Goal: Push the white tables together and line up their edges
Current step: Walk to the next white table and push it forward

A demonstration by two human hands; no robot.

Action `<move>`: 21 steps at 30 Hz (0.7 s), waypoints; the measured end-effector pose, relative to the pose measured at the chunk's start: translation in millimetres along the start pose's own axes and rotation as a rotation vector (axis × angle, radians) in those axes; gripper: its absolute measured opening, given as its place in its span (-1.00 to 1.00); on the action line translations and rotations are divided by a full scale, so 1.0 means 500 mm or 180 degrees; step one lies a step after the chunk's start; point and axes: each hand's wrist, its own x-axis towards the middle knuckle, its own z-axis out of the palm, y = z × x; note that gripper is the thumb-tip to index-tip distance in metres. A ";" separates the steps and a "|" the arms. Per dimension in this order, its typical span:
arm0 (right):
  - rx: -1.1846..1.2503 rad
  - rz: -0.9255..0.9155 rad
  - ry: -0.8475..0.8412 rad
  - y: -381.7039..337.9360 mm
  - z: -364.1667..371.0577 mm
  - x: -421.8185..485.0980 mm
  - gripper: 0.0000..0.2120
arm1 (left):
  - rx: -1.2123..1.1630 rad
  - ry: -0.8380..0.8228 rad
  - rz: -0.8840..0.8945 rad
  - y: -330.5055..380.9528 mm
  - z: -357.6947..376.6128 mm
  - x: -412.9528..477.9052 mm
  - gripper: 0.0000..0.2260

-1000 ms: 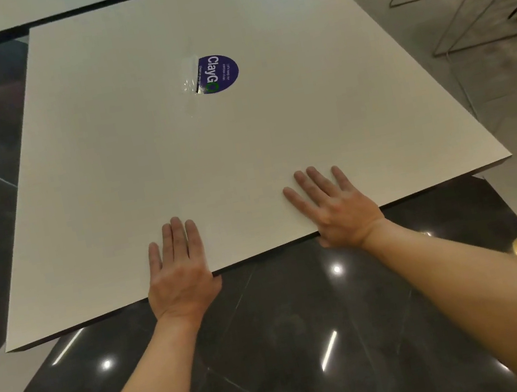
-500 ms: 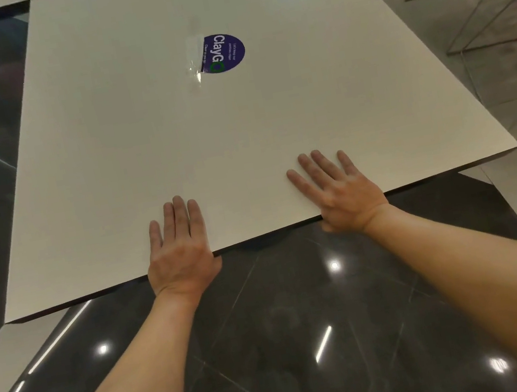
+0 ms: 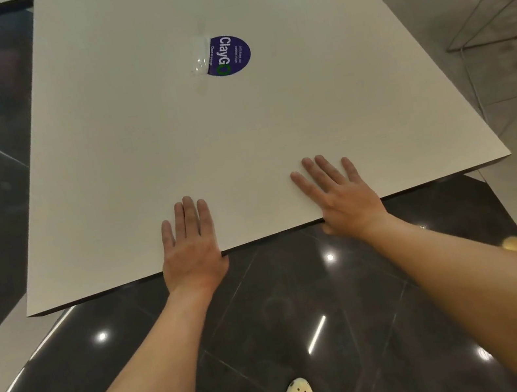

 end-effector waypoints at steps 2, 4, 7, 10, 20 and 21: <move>0.0187 0.0127 -0.0184 -0.007 0.000 -0.005 0.02 | -0.0137 -0.0152 0.0076 -0.007 -0.007 0.002 0.04; 0.0492 0.0224 -0.0332 -0.023 -0.018 -0.007 0.02 | -0.0410 -0.0357 0.0213 -0.018 -0.025 0.001 0.10; 0.0952 0.0355 -0.0478 -0.051 -0.049 -0.014 0.03 | -0.0894 -0.0584 0.0349 -0.039 -0.047 -0.011 0.17; 0.1007 0.0114 -0.0414 -0.092 -0.064 -0.047 0.04 | -0.0945 -0.0682 0.0354 -0.061 -0.056 -0.048 0.18; 0.0651 -0.0224 -0.0197 -0.226 -0.145 -0.068 -0.07 | -0.0504 -0.0579 -0.0084 -0.215 -0.144 -0.177 0.08; 0.0676 -0.0249 -0.0213 -0.247 -0.155 -0.060 -0.08 | -0.0491 -0.0594 -0.0155 -0.234 -0.149 -0.186 0.05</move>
